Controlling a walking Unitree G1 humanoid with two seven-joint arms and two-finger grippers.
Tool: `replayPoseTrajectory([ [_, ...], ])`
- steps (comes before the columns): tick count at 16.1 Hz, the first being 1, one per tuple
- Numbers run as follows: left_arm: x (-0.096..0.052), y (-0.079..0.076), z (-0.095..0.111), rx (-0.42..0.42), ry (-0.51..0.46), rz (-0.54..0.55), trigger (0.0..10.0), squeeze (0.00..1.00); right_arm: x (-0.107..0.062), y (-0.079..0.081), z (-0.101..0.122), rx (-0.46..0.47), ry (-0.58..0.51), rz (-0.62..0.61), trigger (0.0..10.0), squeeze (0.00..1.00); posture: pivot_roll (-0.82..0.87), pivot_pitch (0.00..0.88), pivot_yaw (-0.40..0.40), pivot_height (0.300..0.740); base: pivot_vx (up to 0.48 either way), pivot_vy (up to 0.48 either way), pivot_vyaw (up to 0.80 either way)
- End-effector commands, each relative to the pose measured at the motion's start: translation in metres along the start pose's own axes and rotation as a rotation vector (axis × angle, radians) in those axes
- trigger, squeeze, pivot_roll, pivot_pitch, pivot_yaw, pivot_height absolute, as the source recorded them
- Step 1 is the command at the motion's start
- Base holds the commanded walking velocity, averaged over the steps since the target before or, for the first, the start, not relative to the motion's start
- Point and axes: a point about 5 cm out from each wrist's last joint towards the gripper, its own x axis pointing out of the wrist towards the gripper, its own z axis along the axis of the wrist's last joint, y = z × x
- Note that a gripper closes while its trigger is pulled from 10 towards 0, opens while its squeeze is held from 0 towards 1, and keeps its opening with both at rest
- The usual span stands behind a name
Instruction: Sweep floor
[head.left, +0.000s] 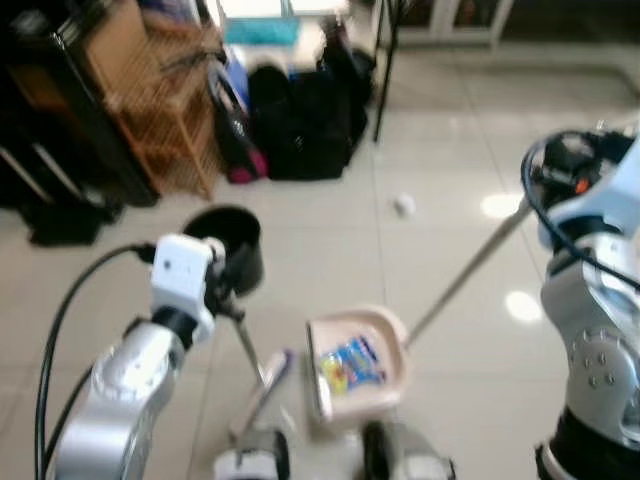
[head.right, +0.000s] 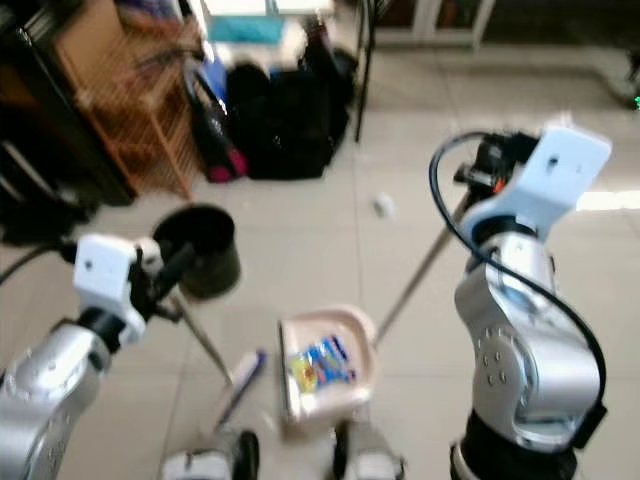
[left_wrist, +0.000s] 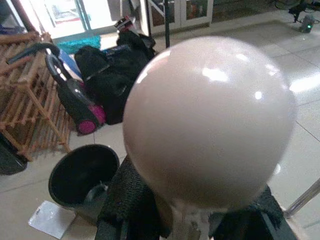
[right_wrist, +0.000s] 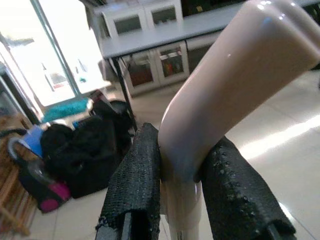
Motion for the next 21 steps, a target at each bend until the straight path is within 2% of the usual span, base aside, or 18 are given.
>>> replayPoseTrajectory([
  [1,-0.004,0.004,0.006,0.018,-0.018,0.019,10.0,0.00,-0.004,0.004,0.006,0.016,-0.021,0.031,10.0,0.00,-0.03,0.266,0.009,0.740,0.330,0.000,0.00],
  [14,-0.009,0.006,0.006,0.005,-0.009,0.048,10.0,0.00,0.003,0.006,0.009,0.020,-0.023,0.048,10.0,0.00,-0.02,0.257,-0.004,0.740,0.335,0.000,0.00],
  [16,-0.009,0.006,0.005,0.008,-0.007,0.052,10.0,0.00,0.005,0.008,0.014,0.024,-0.045,0.054,10.0,0.00,-0.02,0.244,-0.002,0.740,0.336,0.000,0.00],
  [21,-0.007,0.006,0.002,0.022,-0.004,0.051,10.0,0.00,0.024,0.010,0.043,0.040,-0.137,0.050,10.0,0.00,-0.02,0.209,0.003,0.740,0.334,0.000,0.00],
])
